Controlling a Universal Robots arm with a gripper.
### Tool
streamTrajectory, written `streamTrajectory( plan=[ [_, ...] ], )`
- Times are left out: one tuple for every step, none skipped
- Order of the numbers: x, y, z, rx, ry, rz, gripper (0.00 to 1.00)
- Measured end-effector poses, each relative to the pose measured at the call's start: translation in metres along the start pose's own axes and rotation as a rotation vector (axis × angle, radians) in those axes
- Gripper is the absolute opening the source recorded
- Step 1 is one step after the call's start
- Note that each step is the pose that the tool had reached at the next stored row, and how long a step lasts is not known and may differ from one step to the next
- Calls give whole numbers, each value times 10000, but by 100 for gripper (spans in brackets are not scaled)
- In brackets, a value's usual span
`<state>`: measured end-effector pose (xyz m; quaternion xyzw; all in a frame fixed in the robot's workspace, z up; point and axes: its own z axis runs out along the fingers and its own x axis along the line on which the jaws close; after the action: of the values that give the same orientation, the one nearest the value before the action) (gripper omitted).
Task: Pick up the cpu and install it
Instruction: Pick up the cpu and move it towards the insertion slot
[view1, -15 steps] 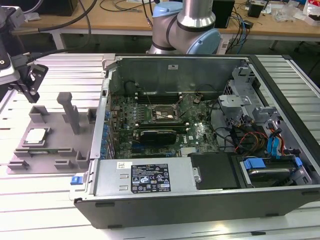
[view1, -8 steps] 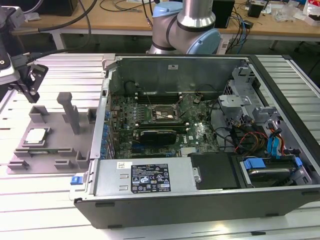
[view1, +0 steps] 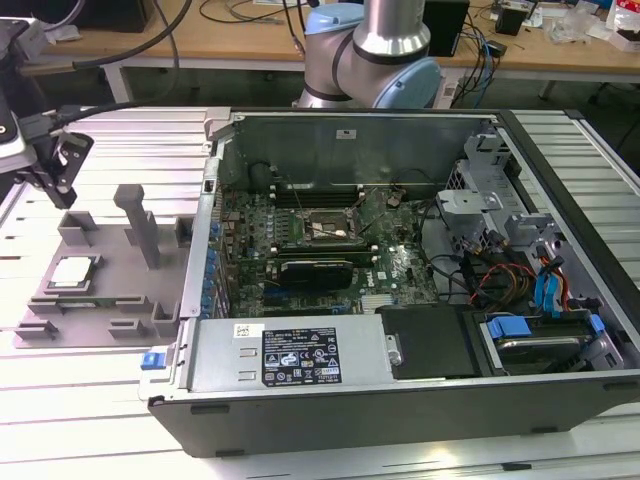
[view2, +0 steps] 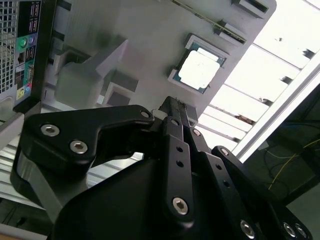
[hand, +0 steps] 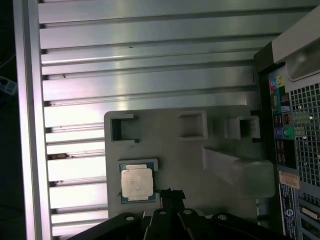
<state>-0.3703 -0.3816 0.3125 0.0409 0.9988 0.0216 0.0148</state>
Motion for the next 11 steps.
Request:
streamTrajectory(
  plan=[
    [9,-1,10,1,1,0,11],
    [14,-2,16,1,2,1,11],
    [19,-2,21,1,2,1,11],
    [30,-3,33,-1,-1,2,11],
    [36,-4,40,-2,-2,1,11],
    [43,-5,48,0,0,0,11],
    [51,-7,60,1,2,0,11],
    [59,-8,74,1,4,1,11],
    [68,-9,90,1,6,1,11],
    [75,-10,99,1,8,1,11],
    [81,-11,108,1,10,1,11]
  ],
)
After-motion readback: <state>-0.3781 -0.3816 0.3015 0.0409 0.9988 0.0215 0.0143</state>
